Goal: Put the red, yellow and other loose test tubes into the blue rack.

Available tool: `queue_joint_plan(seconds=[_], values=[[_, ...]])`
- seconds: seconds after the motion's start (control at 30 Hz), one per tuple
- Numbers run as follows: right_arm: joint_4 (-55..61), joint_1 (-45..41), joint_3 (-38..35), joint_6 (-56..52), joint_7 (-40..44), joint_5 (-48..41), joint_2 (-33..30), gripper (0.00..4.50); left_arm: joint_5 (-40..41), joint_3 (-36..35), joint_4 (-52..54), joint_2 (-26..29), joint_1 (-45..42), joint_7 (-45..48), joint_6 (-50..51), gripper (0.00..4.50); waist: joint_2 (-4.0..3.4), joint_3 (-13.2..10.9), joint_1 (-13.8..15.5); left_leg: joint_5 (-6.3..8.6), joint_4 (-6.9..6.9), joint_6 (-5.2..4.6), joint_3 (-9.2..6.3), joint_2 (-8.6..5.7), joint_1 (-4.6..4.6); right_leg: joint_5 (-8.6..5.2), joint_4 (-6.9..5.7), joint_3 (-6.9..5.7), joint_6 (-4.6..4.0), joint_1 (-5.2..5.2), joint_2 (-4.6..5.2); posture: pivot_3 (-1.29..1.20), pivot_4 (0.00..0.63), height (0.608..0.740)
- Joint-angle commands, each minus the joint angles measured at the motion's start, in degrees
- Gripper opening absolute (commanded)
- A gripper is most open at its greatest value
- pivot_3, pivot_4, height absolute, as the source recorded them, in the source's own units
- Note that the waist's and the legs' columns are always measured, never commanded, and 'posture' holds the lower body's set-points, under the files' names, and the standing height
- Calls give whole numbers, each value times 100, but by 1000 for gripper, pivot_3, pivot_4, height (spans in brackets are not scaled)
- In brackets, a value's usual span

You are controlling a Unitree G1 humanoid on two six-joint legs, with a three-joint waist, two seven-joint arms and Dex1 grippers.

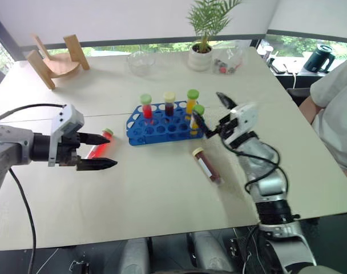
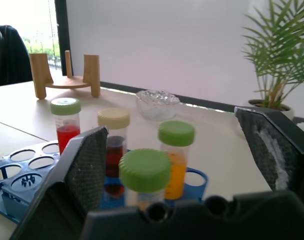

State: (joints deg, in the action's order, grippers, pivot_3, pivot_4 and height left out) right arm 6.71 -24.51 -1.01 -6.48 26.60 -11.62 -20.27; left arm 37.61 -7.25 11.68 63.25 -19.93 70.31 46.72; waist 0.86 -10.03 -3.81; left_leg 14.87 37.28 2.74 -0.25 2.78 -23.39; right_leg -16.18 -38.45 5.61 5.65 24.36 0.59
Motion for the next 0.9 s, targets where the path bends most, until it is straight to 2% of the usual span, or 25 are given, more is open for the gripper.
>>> queue_joint_plan(seconds=[0.03, 0.07, 0.1, 0.13, 0.23, 0.27, 0.33, 0.47, 0.57, 0.9], values=[[759, -400, -532, -1799, 777, -1202, -943, 4466, -138, 184, 24, -64, -206, 76, -219, 4500, 1, 1, 3, 0, 1, 0, -1, 0, 0, 0, 0, -1, 0, -1, -1, 0, 150, 740], [779, -496, -589, -2352, 1017, -1492, -1255, 4466, -191, 268, 13, -98, -243, 100, -276, 4500, -1, -1, 5, 0, 3, 0, -2, 0, 2, 0, 0, -1, 0, -3, -2, 0, 150, 740], [862, -645, -445, -3295, 1506, -1852, -1886, 4466, -278, 375, 14, -92, -237, 188, -400, 4500, -3, -2, 5, 0, 0, -1, 1, 0, 3, 0, 1, 1, 0, -3, -2, 0, 150, 740], [933, -799, -237, -4161, 1919, -2135, -2467, 4466, -356, 463, 31, -75, -223, 271, -505, 4500, -10, -6, 8, 1, 2, -1, 0, 1, 2, -1, 1, 0, -1, -4, -2, 0, 150, 740], [1171, -1381, 717, -5871, 3243, -2692, -4011, 4466, -508, 628, 95, -69, -205, 426, -749, 4500, -16, -10, 25, 3, -4, -6, 2, 3, 2, -2, 7, 1, -4, -2, -4, 0, 150, 740], [1209, -1554, 1011, -6187, 3675, -2803, -4404, 4466, -533, 676, 150, -100, -215, 421, -778, 4500, -27, -16, 23, 5, -4, -9, 1, 3, 2, -4, 10, 1, -7, 1, -5, 0, 150, 740], [1081, -2067, 1474, -6679, 4157, -2957, -4663, 4466, -597, 740, 264, -143, -186, 396, -859, 4500, -21, -14, -7, 9, -8, -18, 3, 7, 1, -7, 10, 2, -12, 7, -6, 0, 150, 740], [207, -3195, 2311, -7398, 4070, -2620, -4096, 4466, -536, 611, 760, -190, 87, 170, -806, 4500, -18, -16, -47, 14, 3, -26, 17, 8, 4, -8, 10, 9, -13, 8, -7, 0, 150, 740], [-41, -3570, 2641, -7728, 4033, -2589, -3740, 4466, -394, 403, 1107, -160, 294, 37, -656, 4500, -17, -17, 2, 14, 4, -26, 15, 7, 0, -8, 10, 9, -12, 12, -5, 0, 150, 740], [-365, -3521, 3056, -8366, 3308, -2380, -2819, 4466, -34, -65, 1813, -58, 647, -332, -243, 4500, -16, -17, 124, 15, 3, -27, 13, 5, -14, -9, 18, 2, -10, 17, -1, 0, 150, 740]])
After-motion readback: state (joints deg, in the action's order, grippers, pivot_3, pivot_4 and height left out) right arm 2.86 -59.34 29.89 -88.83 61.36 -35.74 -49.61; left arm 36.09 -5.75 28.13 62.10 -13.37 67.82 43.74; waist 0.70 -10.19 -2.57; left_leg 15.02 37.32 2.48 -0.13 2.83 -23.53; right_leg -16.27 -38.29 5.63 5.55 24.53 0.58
